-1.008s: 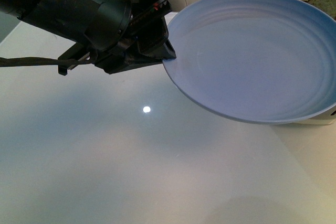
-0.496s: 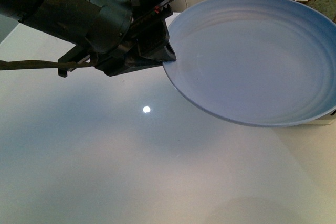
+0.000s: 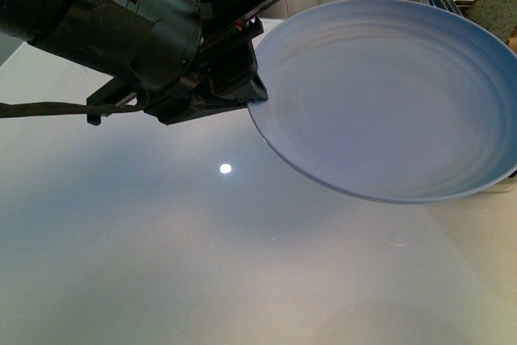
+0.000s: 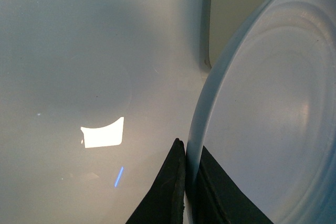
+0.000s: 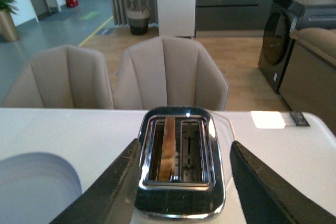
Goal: Left arm holds plate, right arm toasts bread
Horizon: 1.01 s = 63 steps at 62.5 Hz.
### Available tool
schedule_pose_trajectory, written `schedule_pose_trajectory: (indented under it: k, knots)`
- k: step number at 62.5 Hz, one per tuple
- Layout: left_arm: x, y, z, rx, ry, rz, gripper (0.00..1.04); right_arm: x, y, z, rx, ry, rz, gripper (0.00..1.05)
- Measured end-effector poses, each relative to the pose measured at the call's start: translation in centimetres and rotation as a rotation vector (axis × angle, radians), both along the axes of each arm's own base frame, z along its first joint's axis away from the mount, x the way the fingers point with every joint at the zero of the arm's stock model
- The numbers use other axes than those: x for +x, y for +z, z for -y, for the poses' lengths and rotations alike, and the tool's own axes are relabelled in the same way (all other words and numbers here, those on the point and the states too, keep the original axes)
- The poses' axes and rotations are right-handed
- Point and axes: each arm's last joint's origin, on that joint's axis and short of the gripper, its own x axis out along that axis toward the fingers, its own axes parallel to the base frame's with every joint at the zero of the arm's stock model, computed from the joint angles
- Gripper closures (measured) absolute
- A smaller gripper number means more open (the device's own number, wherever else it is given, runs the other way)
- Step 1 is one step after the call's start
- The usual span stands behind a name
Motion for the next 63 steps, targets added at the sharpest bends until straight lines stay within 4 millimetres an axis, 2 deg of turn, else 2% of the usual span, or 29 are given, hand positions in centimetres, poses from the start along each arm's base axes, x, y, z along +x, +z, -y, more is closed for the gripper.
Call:
schedule_pose_trajectory:
  k: [8, 15, 16, 21, 31, 63]
  knots:
    - [0.0, 0.0, 0.0, 0.002, 0.002, 0.001, 1.02, -0.8, -1.8, -0.5, 0.001, 0.0, -0.015, 0.75]
    - [0.0, 0.0, 0.0, 0.004, 0.0, 0.002, 1.02, -1.7, -3.2, -1.0, 0.0, -0.011, -0.009, 1.01]
    - [0.0, 0.0, 0.0, 0.004, 0.0, 0.003, 1.02, -1.8, -3.3, -1.2, -0.002, -0.024, -0.009, 1.03]
    - [0.0, -0.1, 0.0, 0.005, -0.001, 0.001, 1.02, -2.4, -4.2, -1.9, -0.001, 0.009, -0.006, 1.03]
    - [-0.1, -0.3, -0.1, 0.009, -0.002, -0.003, 1.02, -3.2, -5.4, -2.0, -0.001, 0.003, -0.005, 1.03]
    - [-0.2, -0.3, -0.1, 0.012, -0.006, -0.001, 1.02, -4.6, -7.0, -2.0, -0.001, 0.003, -0.006, 1.03]
